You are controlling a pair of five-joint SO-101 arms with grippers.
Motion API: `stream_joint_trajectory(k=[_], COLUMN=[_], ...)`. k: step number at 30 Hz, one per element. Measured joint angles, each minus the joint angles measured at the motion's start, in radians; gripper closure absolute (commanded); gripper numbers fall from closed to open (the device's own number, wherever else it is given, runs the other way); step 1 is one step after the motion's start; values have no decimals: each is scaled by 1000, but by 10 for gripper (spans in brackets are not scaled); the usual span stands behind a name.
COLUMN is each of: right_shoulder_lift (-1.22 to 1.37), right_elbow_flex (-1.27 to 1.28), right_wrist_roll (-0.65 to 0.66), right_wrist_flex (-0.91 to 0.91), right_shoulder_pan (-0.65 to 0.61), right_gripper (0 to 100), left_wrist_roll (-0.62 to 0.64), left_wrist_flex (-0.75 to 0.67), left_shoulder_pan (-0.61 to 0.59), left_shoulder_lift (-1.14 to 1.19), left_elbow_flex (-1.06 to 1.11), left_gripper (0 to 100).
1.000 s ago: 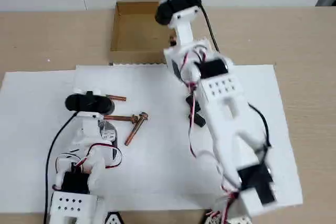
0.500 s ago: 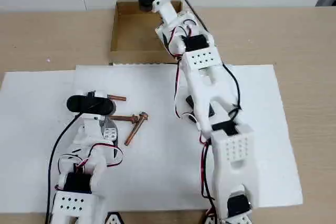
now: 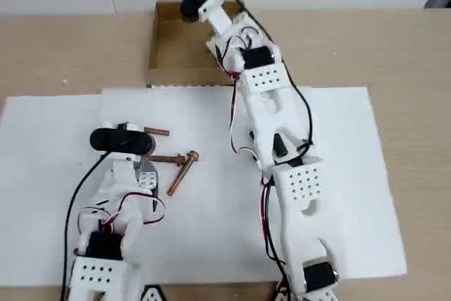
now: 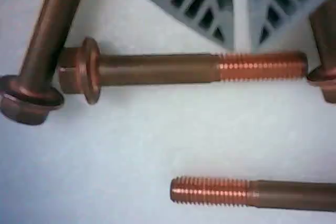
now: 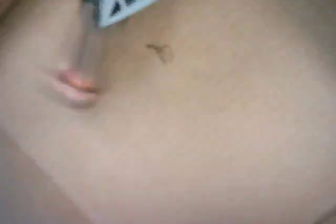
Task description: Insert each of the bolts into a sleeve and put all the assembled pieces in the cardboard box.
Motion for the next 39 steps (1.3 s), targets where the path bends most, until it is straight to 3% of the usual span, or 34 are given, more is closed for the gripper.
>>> stream_joint_trajectory(k=[9,23,29,33,39], right_shoulder_lift=[-32,-203,-244,-302,-529], right_elbow_flex=[-51,-322,-328,-224,158], right_wrist_roll=[-3,-172,-175,-175,-175], right_wrist_flex=[213,833,898,904,905], right_shoulder_pan=[2,87,114,121,129], right_gripper=[833,833,833,833,833], left_wrist_roll=[0,0,0,2,2], left_wrist_flex=[0,0,0,0,0], left_shoulder_pan=[0,0,0,0,0], left_shoulder_lift=[0,0,0,0,0], left_elbow_flex=[0,0,0,0,0], left_gripper=[994,994,994,994,994])
